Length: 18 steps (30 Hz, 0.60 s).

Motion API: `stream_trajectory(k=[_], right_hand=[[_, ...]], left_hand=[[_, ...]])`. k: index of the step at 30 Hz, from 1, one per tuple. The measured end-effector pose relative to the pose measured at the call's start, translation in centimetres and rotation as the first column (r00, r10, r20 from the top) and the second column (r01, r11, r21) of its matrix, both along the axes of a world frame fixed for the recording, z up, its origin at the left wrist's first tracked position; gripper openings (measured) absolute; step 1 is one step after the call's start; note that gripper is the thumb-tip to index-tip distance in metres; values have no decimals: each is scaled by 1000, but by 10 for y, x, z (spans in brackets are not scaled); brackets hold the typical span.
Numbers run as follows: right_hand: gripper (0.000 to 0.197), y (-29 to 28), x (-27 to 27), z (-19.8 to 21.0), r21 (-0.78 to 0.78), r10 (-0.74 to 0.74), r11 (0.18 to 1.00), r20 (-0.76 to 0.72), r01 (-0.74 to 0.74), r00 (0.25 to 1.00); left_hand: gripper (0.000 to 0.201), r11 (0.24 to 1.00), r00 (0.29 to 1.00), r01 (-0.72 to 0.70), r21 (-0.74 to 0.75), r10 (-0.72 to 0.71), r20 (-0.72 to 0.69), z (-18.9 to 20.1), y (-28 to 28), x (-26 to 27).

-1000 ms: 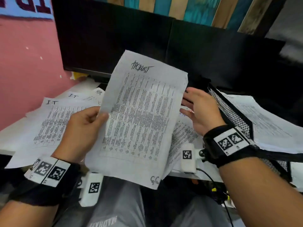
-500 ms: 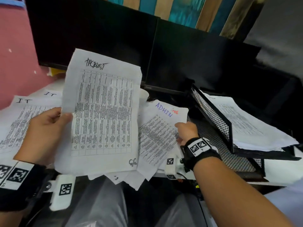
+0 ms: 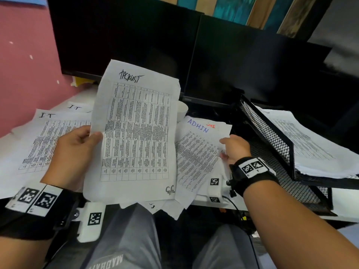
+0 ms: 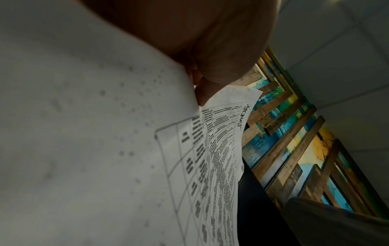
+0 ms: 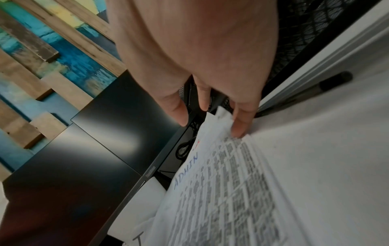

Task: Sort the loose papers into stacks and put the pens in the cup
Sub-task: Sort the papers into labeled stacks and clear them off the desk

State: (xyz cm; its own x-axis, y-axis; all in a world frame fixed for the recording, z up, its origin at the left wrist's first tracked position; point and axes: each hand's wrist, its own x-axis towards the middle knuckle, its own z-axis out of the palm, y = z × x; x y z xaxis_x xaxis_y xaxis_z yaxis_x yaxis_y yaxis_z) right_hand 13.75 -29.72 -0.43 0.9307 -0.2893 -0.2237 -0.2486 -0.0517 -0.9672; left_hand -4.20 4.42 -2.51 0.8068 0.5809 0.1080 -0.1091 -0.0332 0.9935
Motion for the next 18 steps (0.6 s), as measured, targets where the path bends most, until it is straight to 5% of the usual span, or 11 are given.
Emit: stream_trajectory(k=[5,12,18], right_hand=[[56,-4,5,-15,24,-65,998,1,65,998],[14,-11,8,-23,-120,-154,978,152,173,976],[12,1,-8,1,-278,5,948,497,154,868]], left_hand=[[21,1000,1000,3,-11,-3,1,0,-2,3],[25,1000,1000,-10,-30,10,8,0,-3,2],[21,999,1000,-25,-22,25,3,-4,-1,3]])
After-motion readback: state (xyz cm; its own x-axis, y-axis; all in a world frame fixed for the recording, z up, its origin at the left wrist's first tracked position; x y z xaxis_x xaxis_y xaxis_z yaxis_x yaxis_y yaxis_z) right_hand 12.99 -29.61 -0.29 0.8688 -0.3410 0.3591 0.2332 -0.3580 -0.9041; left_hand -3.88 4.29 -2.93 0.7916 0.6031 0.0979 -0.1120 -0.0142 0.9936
